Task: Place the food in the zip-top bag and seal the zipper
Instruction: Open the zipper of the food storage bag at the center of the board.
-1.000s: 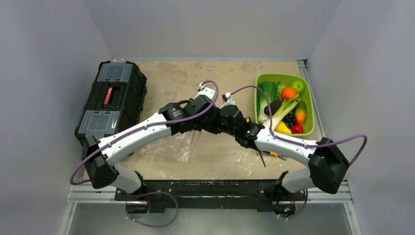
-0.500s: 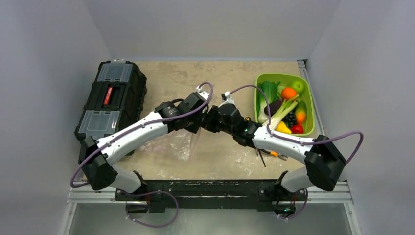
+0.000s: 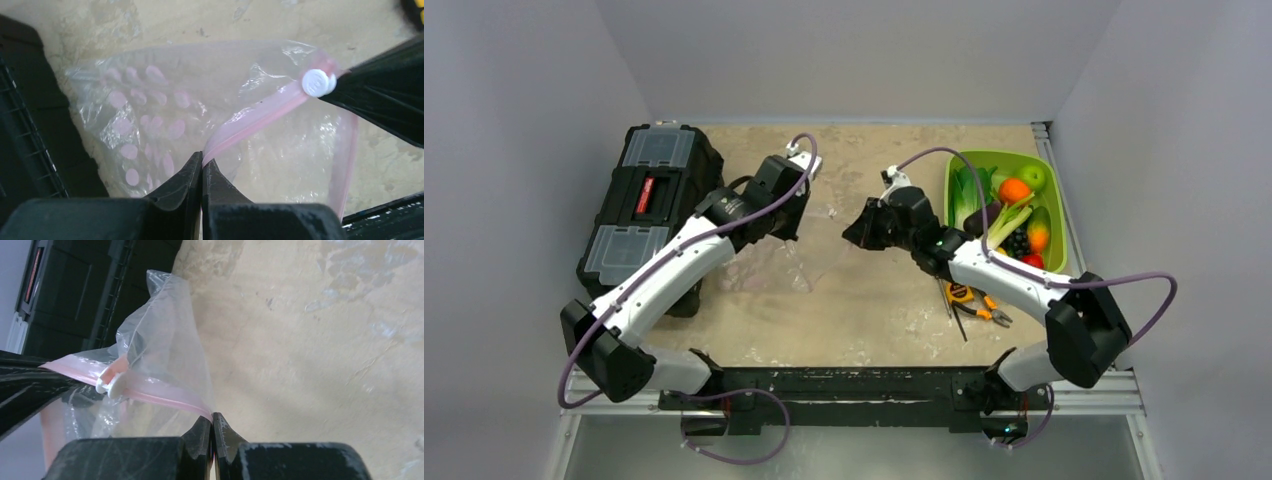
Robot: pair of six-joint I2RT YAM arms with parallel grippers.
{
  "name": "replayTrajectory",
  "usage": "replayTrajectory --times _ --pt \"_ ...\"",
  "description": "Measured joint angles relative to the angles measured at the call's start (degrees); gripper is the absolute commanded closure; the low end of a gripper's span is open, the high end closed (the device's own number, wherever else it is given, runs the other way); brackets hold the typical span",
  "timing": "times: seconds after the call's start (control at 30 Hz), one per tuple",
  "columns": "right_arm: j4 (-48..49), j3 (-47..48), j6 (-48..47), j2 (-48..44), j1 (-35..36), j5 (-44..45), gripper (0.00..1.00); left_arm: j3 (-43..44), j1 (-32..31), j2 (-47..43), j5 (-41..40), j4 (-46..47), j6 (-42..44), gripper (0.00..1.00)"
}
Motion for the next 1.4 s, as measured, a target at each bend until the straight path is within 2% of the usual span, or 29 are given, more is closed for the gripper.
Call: replayTrajectory --times 0.17,0.3,0.63,0.73,0.77,0.83,0.93,0.97,1.13,1.2,1.27,1.4 --pt "0.9 2.4 -6.1 2.7 -3.4 -7.8 1.00 5.6 0.4 3.6 5.0 0.0 0.2 1.00" --pt "1.7 3.5 -7.4 5.7 -3.0 -11.8 1.00 5.2 0.9 6.3 7.1 1.1 -1.1 1.00" --pt "4.9 3.8 -2.1 7.0 -1.1 -14.6 1.00 1.3 1.2 6.1 4.1 2.3 1.2 0.65" --pt "5.6 3.9 -1.2 7.0 -0.6 -14.6 1.00 0.5 1.0 5.8 3.4 2.7 2.1 0.62" --pt "5.5 4.0 -1.0 7.0 -0.6 -14.6 1.00 0.3 1.0 5.8 3.2 2.6 2.2 0.63" --pt "5.3 4.3 -1.0 7.0 -0.5 -14.6 1.00 0.1 0.9 5.6 3.0 2.8 2.5 0.71" --pt "5.2 4.9 -0.9 7.0 -0.5 -14.6 1.00 -0.5 0.8 4.9 3.1 3.0 3.1 0.95" --pt "5.6 5.0 -0.7 7.0 -0.5 -14.8 1.00 -0.5 0.8 4.7 3.3 2.9 3.5 1.00" --pt "5.6 5.5 -0.5 7.0 -0.5 -17.5 1.00 -0.1 0.8 4.4 4.4 2.8 3.3 1.00" --pt "3.7 6.8 -1.8 7.3 -0.8 -17.6 0.85 2.9 0.7 5.8 4.6 -0.2 1.0 1.00" --pt "1.2 8.7 -3.6 7.6 -1.3 -17.6 0.72 11.0 0.6 9.8 4.3 -3.9 -2.3 1.00" --pt "-2.5 11.1 -5.9 7.6 -3.3 -17.6 0.57 17.0 0.5 13.6 1.3 -2.9 -5.4 1.00"
